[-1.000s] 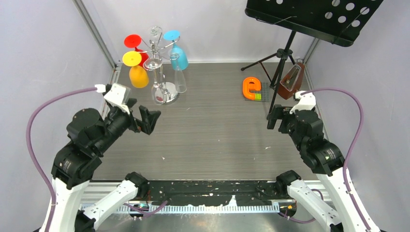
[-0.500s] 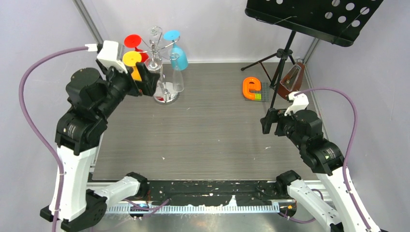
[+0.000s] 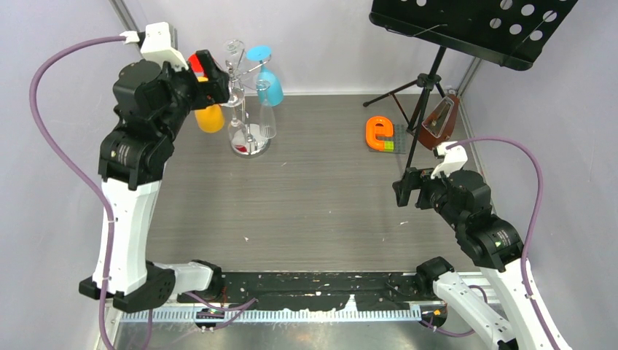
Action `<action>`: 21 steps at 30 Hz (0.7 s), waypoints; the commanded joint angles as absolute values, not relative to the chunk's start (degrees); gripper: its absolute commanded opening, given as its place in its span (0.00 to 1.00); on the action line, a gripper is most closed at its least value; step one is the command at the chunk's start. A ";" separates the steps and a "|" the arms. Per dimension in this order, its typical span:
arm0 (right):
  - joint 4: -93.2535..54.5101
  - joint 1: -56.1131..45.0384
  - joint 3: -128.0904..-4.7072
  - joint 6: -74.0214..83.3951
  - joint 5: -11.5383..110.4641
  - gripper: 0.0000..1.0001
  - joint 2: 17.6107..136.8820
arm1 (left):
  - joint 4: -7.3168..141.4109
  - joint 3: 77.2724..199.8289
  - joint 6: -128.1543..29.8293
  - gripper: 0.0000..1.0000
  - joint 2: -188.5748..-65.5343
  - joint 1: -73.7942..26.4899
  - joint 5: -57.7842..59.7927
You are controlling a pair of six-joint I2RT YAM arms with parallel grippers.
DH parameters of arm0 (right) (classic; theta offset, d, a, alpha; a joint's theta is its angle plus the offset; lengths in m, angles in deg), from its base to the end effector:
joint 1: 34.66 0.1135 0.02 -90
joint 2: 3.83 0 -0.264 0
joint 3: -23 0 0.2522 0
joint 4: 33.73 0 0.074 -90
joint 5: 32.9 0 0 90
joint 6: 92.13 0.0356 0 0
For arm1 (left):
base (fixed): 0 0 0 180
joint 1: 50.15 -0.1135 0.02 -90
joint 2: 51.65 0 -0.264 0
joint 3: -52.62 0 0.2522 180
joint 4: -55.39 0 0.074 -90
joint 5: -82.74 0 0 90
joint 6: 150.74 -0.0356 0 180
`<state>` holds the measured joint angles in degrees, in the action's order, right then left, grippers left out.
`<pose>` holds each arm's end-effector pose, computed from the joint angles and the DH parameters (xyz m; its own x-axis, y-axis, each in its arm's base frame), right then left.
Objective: Take the wine glass off the wine glass rack
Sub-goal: Pick up the wine rack from the center of the board.
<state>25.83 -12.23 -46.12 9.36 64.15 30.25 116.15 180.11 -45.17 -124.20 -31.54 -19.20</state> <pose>0.1009 0.0369 0.3609 -0.4308 0.0360 -0.9017 -0.1935 0.9723 0.1313 0.1862 -0.0549 0.5608 -0.1240 -0.2353 -0.9640 0.0871 0.9651 -0.2468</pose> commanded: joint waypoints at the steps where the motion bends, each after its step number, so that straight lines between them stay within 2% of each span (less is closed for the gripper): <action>1: 25.16 -12.07 -46.59 9.38 62.70 0.98 29.89 | 115.60 184.46 -42.02 0.87 -128.53 -32.62 -19.92; 5: 25.12 -12.07 -46.05 9.64 62.05 0.98 29.61 | 115.45 186.30 -38.39 0.85 -132.18 -34.51 -16.55; 21: 24.41 -12.05 -44.55 8.94 62.07 0.98 28.70 | 106.08 183.28 -22.72 0.76 -140.61 -47.56 10.06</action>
